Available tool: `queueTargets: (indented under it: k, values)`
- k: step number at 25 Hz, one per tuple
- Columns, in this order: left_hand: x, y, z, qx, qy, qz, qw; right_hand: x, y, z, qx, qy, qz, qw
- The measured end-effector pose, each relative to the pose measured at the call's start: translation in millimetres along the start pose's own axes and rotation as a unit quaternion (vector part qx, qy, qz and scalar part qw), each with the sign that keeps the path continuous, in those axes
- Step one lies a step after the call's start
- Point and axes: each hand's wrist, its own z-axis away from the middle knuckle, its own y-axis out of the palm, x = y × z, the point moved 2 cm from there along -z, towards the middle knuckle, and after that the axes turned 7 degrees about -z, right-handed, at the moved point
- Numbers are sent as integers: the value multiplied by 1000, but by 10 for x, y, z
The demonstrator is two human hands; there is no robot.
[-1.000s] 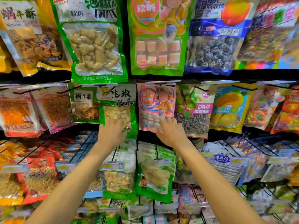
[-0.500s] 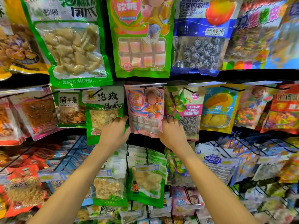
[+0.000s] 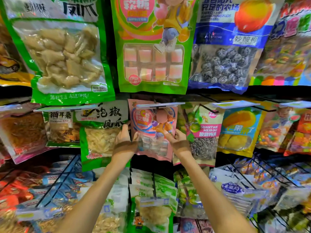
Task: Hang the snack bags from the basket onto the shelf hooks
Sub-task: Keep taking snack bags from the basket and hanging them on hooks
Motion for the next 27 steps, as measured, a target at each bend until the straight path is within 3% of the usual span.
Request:
queueTargets:
  k: [6, 10, 16, 23, 27]
  values:
    - [121, 208, 18, 39, -25, 43, 998, -106, -119, -42, -41, -27, 47, 998]
    - [318, 447, 70, 135, -134, 206, 960, 21, -140, -67, -65, -85, 64, 992]
    - [149, 498, -182, 41, -52, 240, 968, 87, 43, -267, -98, -82, 56, 990]
    - [108, 632, -448, 4, -73, 190, 979, 72, 163, -393, -91, -47, 129, 986]
    - [230, 771, -392, 59, -99, 123, 986, -215, 164, -173, -37, -15, 119, 992]
